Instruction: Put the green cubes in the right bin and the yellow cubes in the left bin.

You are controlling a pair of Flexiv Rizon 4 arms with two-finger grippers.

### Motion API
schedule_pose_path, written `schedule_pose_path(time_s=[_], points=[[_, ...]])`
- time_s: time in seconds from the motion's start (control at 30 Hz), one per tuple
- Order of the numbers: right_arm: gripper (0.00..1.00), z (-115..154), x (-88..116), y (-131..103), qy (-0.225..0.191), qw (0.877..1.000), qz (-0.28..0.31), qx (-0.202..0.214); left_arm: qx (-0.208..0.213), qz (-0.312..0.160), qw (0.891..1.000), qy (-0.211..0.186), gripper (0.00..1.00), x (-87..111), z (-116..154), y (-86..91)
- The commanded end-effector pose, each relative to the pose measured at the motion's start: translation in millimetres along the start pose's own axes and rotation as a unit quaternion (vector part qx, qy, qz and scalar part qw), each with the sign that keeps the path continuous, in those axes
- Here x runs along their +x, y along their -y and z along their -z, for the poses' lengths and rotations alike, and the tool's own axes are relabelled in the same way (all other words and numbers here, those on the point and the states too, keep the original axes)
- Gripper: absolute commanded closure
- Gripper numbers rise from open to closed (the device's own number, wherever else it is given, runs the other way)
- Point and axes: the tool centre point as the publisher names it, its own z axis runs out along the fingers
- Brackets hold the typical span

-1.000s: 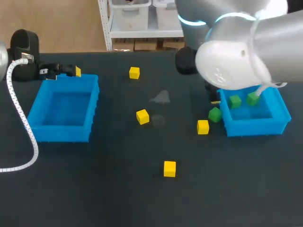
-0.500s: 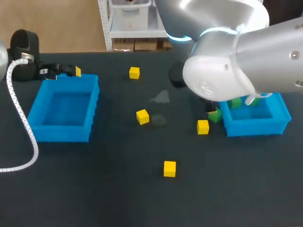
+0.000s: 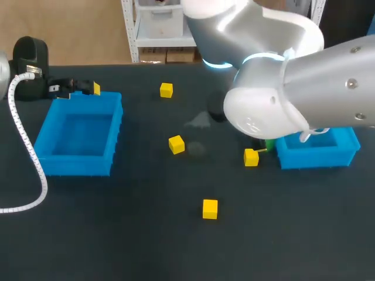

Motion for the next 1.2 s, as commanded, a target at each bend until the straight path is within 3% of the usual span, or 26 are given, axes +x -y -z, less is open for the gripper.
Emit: schedule_pose_path(time_s=[0.03, 1.2], points=[[0.0, -9.2, -1.0, 5.3, -0.003, 1.0, -0.002, 0.0, 0.004, -0.001, 1.0, 0.003, 0.0, 1.1, 0.1, -1.9], [0.0, -55.8, 6.5, 12.8, -0.028, 1.0, -0.012, 0.005, 0.004, -0.001, 1.0, 0.003, 0.0, 1.1, 0.1, -1.9]])
